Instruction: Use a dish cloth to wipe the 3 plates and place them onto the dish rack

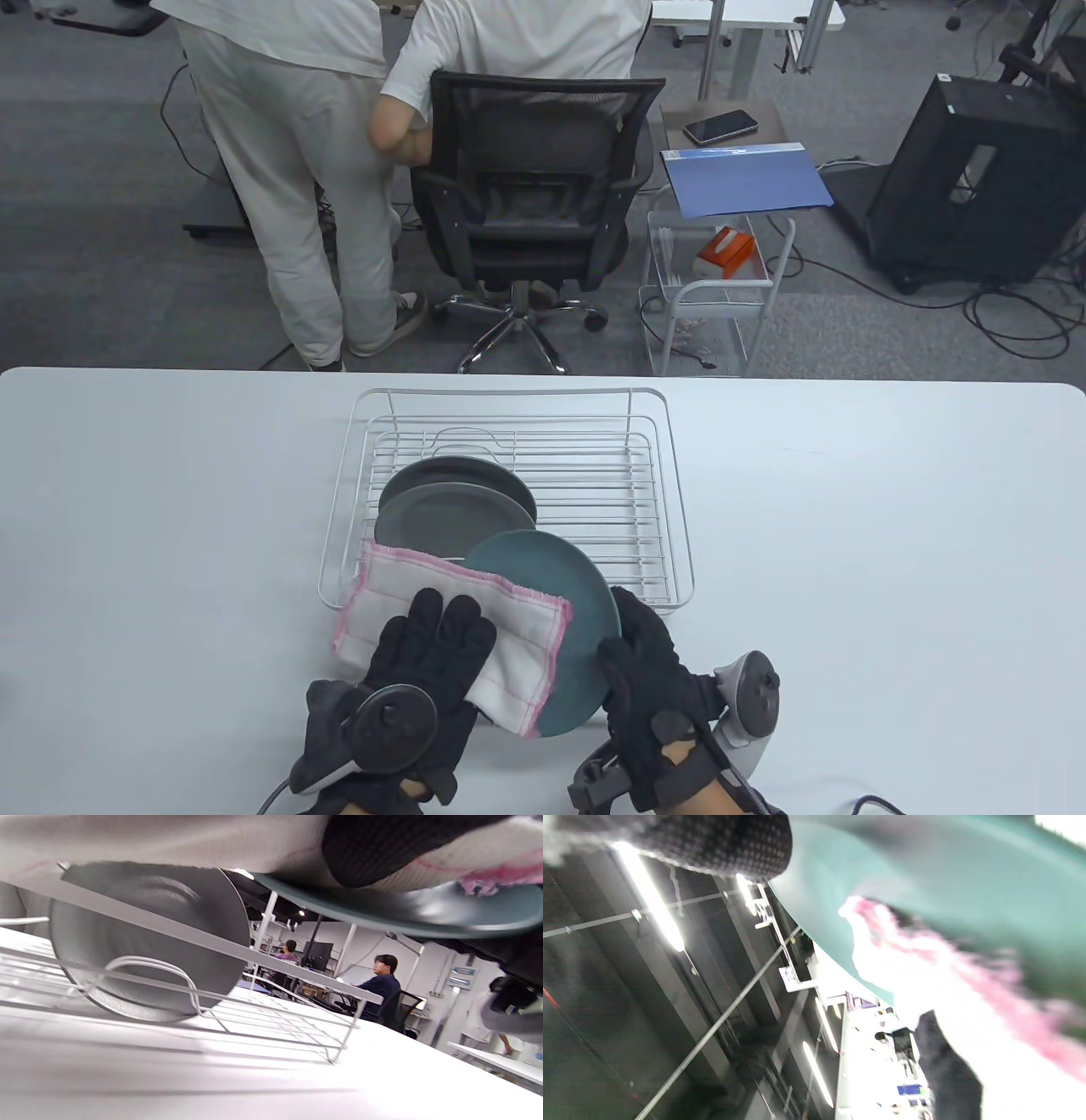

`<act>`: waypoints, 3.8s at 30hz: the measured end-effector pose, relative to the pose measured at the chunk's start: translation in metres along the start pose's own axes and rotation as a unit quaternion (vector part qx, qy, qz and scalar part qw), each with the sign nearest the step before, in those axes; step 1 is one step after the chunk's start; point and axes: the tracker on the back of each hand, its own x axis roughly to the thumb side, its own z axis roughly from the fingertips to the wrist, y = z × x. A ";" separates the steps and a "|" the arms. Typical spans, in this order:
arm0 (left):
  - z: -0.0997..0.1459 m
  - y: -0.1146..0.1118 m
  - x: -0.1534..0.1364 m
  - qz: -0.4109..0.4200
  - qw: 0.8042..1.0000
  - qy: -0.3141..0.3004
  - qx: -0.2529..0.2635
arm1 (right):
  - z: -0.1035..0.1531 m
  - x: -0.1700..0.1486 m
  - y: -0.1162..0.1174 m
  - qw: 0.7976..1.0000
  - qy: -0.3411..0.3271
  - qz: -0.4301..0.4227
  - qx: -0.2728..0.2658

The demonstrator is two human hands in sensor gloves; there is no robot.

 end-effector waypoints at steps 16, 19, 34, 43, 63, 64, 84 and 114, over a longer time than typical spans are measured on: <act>0.001 -0.014 0.043 0.013 0.991 -0.112 -0.066 | -0.001 -0.006 0.007 1.000 -0.022 0.001 0.019; 0.002 -0.014 0.046 0.006 0.991 -0.120 -0.055 | 0.000 -0.014 0.015 0.999 -0.009 0.013 0.052; 0.004 0.002 0.025 -0.049 0.997 -0.059 0.031 | 0.000 -0.023 0.028 0.985 0.050 0.089 0.140; 0.005 0.014 0.000 -0.049 0.997 0.005 0.054 | -0.003 -0.014 0.018 0.990 0.038 0.086 0.107; 0.041 0.067 -0.029 0.060 0.951 0.055 0.300 | -0.010 0.015 -0.009 0.984 -0.144 0.099 -0.029; 0.042 0.069 -0.034 0.077 0.947 0.066 0.306 | -0.013 0.018 -0.007 0.980 -0.154 0.120 -0.030; 0.053 0.075 -0.080 0.163 0.913 0.159 0.337 | -0.123 0.023 0.114 0.832 -0.233 0.491 0.112; 0.051 0.072 -0.084 0.184 0.914 0.159 0.325 | -0.165 -0.032 0.144 0.757 -0.101 0.623 0.169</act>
